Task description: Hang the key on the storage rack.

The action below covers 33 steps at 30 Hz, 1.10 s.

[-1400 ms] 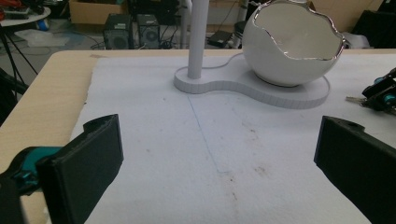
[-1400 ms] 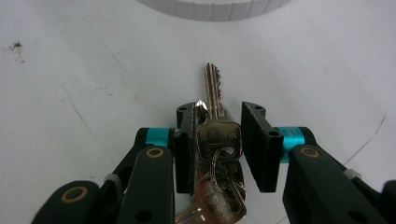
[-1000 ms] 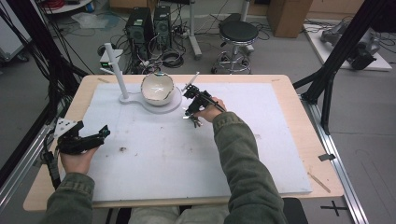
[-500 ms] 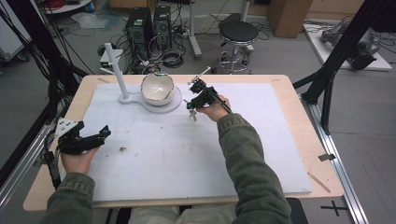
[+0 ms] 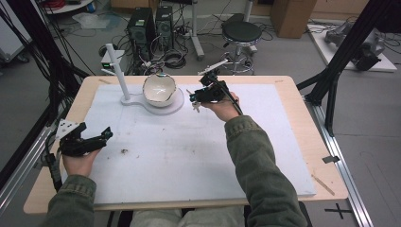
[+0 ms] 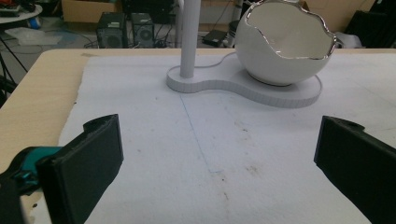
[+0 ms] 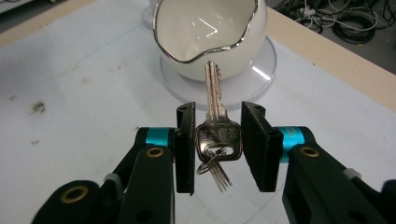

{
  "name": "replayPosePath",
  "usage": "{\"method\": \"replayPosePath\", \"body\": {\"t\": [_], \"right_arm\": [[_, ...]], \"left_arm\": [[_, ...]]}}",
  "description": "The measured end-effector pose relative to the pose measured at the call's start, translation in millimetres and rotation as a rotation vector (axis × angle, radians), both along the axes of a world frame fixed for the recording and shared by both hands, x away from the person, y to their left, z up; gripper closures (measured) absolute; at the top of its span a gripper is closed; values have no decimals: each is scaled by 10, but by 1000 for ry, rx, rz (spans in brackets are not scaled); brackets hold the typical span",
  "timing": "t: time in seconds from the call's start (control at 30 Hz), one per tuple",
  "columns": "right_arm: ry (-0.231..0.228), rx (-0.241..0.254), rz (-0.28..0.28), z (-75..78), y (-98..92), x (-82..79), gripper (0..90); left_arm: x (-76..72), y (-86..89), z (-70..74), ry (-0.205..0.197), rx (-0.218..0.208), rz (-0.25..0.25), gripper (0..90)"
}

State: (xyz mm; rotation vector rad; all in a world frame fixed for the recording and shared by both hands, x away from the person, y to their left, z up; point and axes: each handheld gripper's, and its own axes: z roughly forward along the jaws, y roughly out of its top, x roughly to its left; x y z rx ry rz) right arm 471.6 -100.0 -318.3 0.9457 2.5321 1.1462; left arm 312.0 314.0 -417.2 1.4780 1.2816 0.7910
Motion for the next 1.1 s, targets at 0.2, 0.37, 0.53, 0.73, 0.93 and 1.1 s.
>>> {"method": "replayPosePath", "body": {"t": [0.2,0.37,0.53,0.73,0.93,1.1], "right_arm": [[-11,16,1,99,6,-68,669],[-22,36,5,201,22,-96,669],[-41,60,19,397,108,-126,669],[-52,64,42,530,271,-134,669],[-54,70,77,646,452,-128,669],[-59,106,97,763,581,-109,669]], "left_arm": [[-1,2,2,0,-5,-2,17],[-4,6,4,-1,-9,-3,17],[-6,9,6,-2,-13,-2,17],[2,9,2,-5,-20,-3,17],[12,-1,-6,2,-20,-8,17],[10,-1,-4,3,-24,-12,17]]}}
